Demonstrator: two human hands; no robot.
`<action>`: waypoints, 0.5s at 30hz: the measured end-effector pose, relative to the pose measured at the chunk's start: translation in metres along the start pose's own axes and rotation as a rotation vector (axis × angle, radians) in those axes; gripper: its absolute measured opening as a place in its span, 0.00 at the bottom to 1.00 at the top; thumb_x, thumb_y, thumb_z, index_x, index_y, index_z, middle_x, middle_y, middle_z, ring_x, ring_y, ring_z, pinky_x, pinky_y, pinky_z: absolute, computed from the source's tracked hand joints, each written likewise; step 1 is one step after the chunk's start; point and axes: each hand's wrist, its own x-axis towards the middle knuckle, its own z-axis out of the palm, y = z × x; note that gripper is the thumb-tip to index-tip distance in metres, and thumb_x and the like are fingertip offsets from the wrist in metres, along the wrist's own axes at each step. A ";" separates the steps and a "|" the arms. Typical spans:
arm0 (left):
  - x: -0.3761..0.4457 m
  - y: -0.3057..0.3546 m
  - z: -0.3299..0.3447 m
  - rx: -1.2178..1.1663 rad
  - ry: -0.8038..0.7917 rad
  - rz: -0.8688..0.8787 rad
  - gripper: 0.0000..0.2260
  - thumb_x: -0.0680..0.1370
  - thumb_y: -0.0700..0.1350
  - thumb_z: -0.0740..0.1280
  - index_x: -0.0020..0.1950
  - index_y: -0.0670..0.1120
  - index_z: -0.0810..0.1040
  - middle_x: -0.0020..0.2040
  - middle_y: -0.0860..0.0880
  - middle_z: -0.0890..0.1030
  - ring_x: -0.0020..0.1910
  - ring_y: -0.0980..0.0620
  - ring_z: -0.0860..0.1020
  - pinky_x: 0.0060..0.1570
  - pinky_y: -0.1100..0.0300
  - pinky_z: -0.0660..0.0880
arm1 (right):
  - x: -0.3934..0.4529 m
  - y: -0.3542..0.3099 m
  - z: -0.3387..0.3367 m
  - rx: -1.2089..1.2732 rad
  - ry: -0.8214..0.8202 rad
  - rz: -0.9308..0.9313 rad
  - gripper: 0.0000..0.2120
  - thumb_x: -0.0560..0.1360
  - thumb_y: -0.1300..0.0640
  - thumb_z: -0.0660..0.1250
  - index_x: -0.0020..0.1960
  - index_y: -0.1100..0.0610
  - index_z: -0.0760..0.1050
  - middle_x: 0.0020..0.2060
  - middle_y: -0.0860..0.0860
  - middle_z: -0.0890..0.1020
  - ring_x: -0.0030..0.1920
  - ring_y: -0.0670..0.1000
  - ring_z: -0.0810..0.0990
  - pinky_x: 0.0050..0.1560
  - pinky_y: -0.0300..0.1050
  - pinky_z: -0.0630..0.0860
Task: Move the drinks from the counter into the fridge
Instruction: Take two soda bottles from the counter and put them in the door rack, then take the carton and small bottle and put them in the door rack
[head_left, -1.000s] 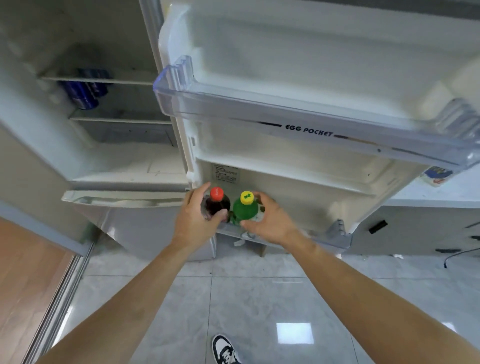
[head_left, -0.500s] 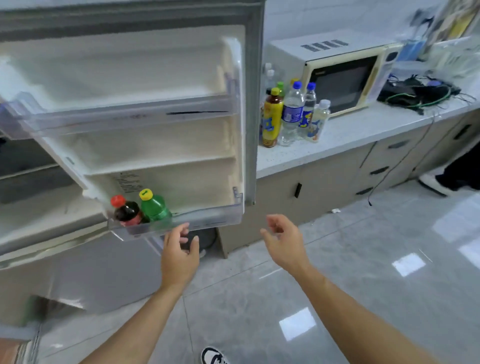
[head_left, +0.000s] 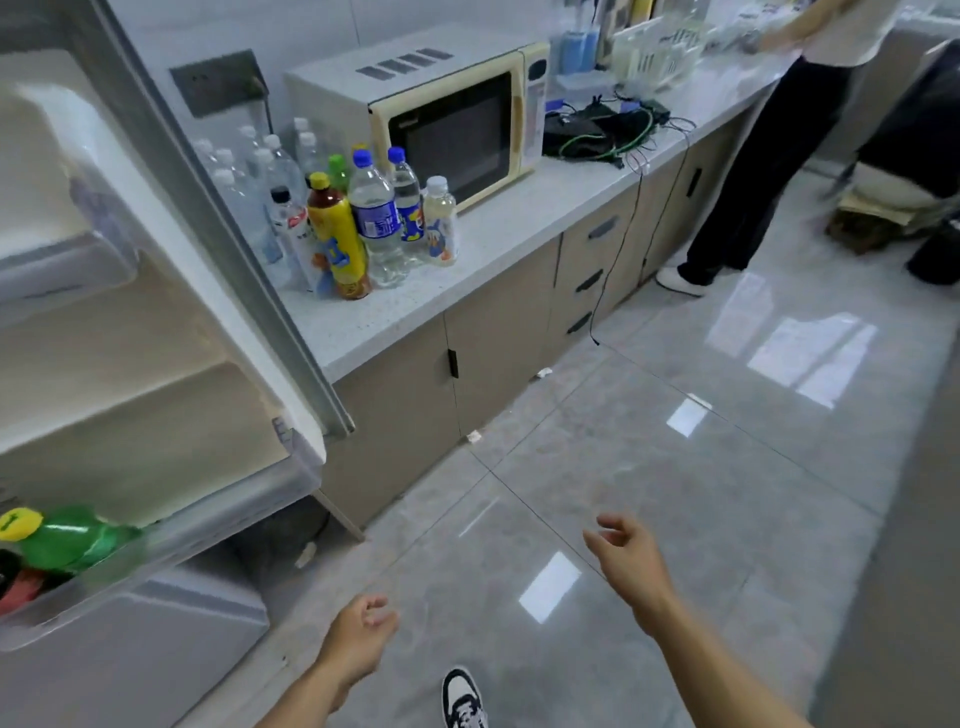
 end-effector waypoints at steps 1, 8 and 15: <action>0.005 -0.011 0.001 0.023 -0.004 -0.037 0.13 0.76 0.45 0.71 0.59 0.46 0.76 0.45 0.41 0.80 0.41 0.42 0.80 0.37 0.59 0.70 | 0.002 0.011 -0.003 -0.007 0.005 0.041 0.14 0.75 0.55 0.72 0.59 0.54 0.76 0.46 0.49 0.81 0.43 0.48 0.81 0.42 0.42 0.74; 0.045 -0.040 -0.013 0.213 -0.062 -0.163 0.16 0.71 0.46 0.75 0.56 0.43 0.79 0.42 0.39 0.82 0.33 0.45 0.79 0.38 0.54 0.78 | -0.005 0.084 -0.026 -0.019 0.093 0.324 0.14 0.75 0.56 0.72 0.60 0.57 0.76 0.48 0.56 0.81 0.37 0.51 0.75 0.39 0.44 0.72; 0.070 0.052 0.003 0.222 -0.157 -0.081 0.10 0.77 0.45 0.68 0.58 0.49 0.75 0.50 0.45 0.79 0.41 0.47 0.79 0.37 0.61 0.75 | -0.035 0.133 -0.046 -0.048 0.230 0.586 0.12 0.74 0.57 0.73 0.56 0.59 0.77 0.42 0.56 0.81 0.37 0.54 0.77 0.35 0.43 0.73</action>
